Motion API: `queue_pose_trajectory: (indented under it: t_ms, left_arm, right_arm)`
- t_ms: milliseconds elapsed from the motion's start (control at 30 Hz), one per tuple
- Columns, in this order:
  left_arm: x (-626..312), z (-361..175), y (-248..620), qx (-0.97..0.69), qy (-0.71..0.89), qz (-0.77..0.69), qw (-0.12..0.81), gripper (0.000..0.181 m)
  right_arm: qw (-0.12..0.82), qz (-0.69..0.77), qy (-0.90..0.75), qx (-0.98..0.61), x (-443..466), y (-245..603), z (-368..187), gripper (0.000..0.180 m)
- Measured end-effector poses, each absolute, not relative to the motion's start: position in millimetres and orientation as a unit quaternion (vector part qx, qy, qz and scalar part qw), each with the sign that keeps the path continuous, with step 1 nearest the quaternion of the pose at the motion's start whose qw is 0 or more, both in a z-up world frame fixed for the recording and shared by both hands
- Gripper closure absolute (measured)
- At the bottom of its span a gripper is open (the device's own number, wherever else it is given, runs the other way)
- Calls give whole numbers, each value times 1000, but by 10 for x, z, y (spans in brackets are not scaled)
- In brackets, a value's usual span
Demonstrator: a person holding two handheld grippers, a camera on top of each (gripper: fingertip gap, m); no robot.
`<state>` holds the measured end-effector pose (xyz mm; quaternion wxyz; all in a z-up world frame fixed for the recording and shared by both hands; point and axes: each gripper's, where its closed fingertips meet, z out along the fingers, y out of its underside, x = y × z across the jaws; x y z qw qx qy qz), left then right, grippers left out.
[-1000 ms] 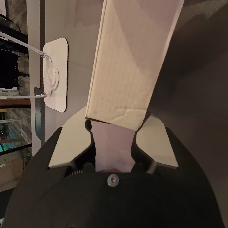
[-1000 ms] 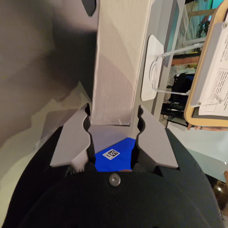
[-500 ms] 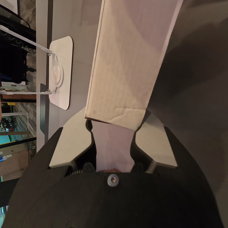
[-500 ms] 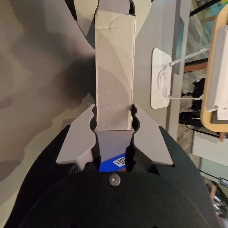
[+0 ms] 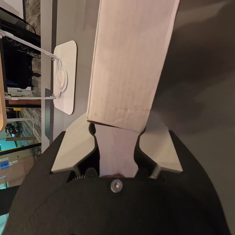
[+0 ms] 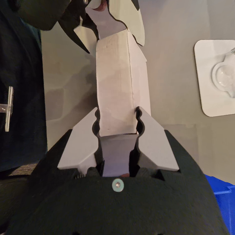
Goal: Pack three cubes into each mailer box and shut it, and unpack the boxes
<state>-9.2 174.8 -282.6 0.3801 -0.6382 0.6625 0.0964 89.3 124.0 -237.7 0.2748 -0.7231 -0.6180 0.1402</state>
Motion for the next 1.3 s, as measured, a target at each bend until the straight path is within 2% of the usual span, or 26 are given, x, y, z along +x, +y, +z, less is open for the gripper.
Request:
queue_pose_trajectory:
  t_ms: [200,233,267,300,333,633,1067,1300]
  left_arm:
    - [-98,-2830,1751,-623,667,110,395,115]
    - [-97,-2829,1754,-623,666,109,395,117]
    - [-98,-2829,1758,-622,666,111,397,117]
    - [-91,-2830,1751,-614,671,115,400,116]
    - [-70,-2834,1731,-603,677,119,405,116]
    - [-122,-2825,1746,-596,674,135,415,119]
    - [-155,-2838,1598,-595,676,120,418,119]
    - [-212,-2796,1617,-569,686,159,425,128]
  right_arm:
    - [225,275,-564,-745,876,1185,-2217,127]
    - [231,296,-554,-743,870,1189,-2139,137]
    - [247,324,-540,-737,853,1199,-2010,160]
    - [272,325,-527,-737,867,1270,-1919,175]
    - [281,305,-534,-737,895,1310,-1920,179]
    - [340,141,-556,-745,933,1517,-1934,176]
    - [335,248,-470,-778,913,1487,-1937,176]
    - [323,277,-431,-796,882,1575,-1893,175]
